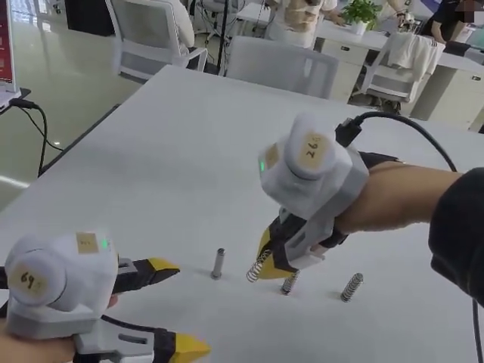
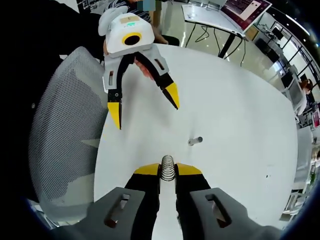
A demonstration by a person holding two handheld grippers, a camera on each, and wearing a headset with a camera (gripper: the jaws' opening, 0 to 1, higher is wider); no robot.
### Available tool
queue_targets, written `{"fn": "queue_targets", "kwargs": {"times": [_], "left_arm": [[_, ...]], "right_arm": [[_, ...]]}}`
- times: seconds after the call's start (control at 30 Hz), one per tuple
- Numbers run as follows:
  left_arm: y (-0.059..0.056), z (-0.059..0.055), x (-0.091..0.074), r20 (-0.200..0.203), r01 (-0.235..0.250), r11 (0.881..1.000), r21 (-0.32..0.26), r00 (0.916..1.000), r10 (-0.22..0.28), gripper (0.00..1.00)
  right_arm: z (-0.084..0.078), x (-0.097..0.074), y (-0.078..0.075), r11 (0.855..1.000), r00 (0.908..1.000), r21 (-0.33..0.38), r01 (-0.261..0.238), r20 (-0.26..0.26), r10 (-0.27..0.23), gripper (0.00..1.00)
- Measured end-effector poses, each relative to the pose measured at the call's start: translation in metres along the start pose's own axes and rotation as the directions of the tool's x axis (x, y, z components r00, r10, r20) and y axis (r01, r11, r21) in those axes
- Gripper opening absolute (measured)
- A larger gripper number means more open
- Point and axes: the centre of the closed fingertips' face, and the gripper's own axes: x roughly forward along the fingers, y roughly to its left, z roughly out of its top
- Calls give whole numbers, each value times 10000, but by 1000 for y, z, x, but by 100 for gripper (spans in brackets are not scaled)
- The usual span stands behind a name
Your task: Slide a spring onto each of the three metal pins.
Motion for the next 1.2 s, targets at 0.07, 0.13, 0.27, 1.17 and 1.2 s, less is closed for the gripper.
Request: {"fn": "queue_targets", "kwargs": {"times": [0.07, 0.13, 0.27, 1.17, 1.2], "left_arm": [[1, 0, 0, 17, -40, 10000, -6, 10000, 40, 64], [2, 0, -1, 27, -101, 9999, 1, 9999, 101, 65], [4, 0, -2, 56, -202, 9998, -35, 9998, 202, 66], [17, 4, -8, 414, -689, 9974, 222, 9968, 679, 69], [18, 5, -8, 443, -704, 9972, 240, 9966, 693, 69]], "right_arm": [[2, -2, -5, 10000, 10000, -12, 77, -12, -77, 8], [2, -2, -11, 9998, 9998, -32, 174, -57, -174, 8], [6, 0, -21, 9997, 9997, -18, 241, -55, -241, 8], [18, 41, -59, 9999, 9976, -11, 153, -680, -154, 8], [18, 41, -60, 9999, 9976, -12, 146, -682, -147, 8]]}}
